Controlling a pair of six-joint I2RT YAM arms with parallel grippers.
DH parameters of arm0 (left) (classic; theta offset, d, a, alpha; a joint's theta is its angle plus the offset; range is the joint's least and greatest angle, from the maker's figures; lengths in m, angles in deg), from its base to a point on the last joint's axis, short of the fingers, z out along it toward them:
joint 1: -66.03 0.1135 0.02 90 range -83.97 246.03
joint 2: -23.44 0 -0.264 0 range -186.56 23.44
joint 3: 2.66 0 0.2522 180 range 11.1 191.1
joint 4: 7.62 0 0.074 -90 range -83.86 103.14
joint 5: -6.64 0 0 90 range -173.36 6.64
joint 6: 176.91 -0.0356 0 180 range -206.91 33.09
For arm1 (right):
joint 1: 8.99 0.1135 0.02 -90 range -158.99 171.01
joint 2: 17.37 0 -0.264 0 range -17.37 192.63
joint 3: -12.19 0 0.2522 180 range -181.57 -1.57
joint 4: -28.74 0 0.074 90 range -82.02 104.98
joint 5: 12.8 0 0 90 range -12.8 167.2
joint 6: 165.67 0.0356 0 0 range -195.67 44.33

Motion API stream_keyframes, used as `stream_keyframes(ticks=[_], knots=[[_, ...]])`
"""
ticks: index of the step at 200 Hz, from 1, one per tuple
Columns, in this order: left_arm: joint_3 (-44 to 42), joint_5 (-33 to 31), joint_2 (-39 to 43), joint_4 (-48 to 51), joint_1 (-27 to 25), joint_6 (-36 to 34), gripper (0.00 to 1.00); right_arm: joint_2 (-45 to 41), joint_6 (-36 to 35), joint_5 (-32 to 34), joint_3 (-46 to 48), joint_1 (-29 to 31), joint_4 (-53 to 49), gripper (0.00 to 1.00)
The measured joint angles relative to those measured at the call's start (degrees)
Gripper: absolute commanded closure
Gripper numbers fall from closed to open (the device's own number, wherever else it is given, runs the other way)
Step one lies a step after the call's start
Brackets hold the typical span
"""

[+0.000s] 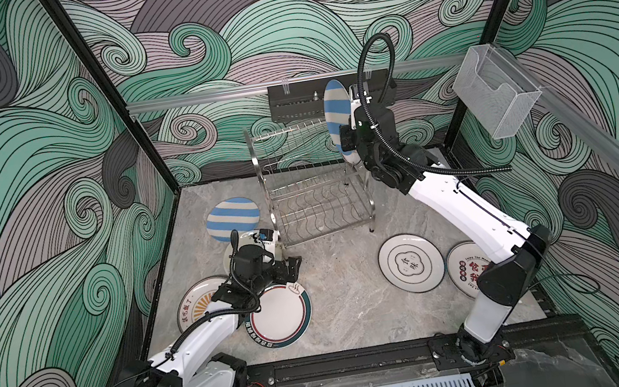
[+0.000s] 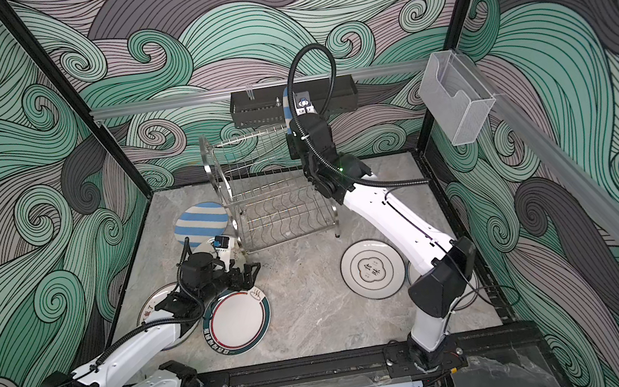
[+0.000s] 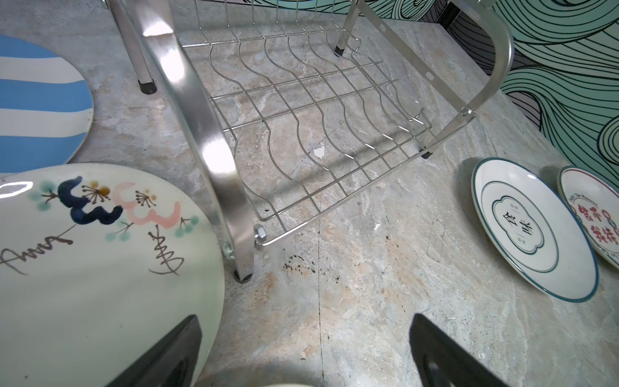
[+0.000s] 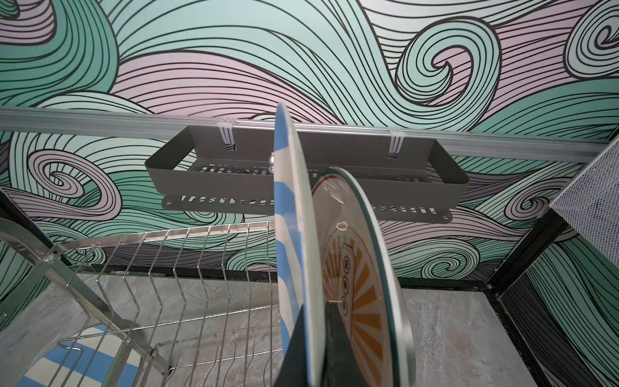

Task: Load the plates into the dish rack
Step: 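Carry the striped plate to the rack and lower it beside the sunburst plate, then open the right gripper and withdraw it from the rack toward the table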

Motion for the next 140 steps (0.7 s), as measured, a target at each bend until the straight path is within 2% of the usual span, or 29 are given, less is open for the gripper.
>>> stream_keyframes(ticks=[73, 96, 140], knots=[[0.0, 0.0, -0.1, -0.2, 0.0, 0.0, 0.01, 0.4, 0.5, -0.1, 1.6, -0.3, 0.1, 1.0], [0.0, 0.0, -0.4, -0.3, 0.0, 0.0, 0.01, 0.4, 0.7, -0.1, 2.3, -0.3, 1.2, 0.89], [0.0, 0.0, -0.5, -0.3, 0.0, 0.0, 0.01, 0.3, 1.1, -0.5, 3.5, -0.3, 1.7, 0.81]])
